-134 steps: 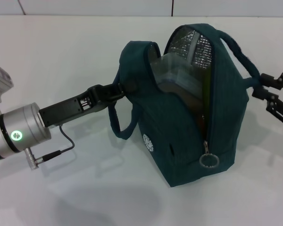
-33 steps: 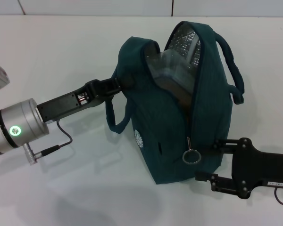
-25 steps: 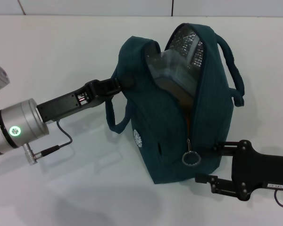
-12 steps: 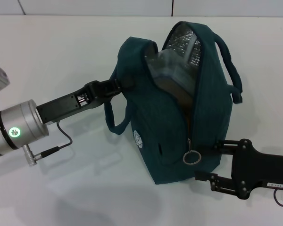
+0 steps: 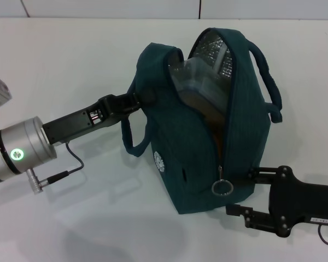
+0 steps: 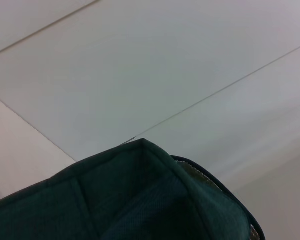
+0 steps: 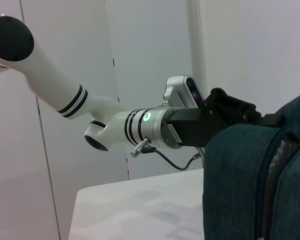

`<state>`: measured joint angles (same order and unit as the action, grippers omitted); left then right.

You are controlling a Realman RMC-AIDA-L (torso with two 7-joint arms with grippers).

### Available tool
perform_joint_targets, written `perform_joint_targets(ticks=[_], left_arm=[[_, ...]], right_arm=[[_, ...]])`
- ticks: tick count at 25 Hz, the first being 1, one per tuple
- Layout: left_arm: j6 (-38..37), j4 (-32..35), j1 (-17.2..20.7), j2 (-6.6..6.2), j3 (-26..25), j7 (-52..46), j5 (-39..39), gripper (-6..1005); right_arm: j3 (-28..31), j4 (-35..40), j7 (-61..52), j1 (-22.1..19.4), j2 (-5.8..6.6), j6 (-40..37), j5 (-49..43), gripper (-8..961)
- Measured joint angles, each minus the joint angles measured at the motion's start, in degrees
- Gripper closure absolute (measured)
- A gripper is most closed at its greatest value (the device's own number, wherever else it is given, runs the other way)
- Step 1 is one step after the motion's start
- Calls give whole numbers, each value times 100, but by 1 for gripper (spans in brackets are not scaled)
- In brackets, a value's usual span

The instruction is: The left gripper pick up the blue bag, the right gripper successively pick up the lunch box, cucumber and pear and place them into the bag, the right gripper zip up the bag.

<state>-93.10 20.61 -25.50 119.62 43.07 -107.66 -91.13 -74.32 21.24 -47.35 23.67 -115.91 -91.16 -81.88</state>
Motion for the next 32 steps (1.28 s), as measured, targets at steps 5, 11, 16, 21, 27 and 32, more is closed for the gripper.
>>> perform_joint_targets(ticks=[5, 11, 16, 21, 27, 32], left_arm=[[1, -3, 2, 0, 0, 0, 0, 948], [3, 20, 2, 0, -7, -5, 0, 948], [3, 18, -4, 0, -7, -9, 0, 948], [3, 20, -21, 0, -9, -10, -1, 948], [3, 19, -33, 0, -9, -8, -1, 948], [3, 20, -26, 0, -8, -2, -1, 948]], right_arm=[[-4, 6, 58, -46, 15, -70, 30, 441], [-4, -31, 59, -44, 11, 18, 61, 442], [-4, -41, 59, -29, 1, 46, 102, 443], [-12, -107, 58, 9, -2, 65, 107, 444], [-118, -124, 40, 13, -11, 154, 191, 445], [-647, -128, 42, 15, -10, 363, 687, 445]])
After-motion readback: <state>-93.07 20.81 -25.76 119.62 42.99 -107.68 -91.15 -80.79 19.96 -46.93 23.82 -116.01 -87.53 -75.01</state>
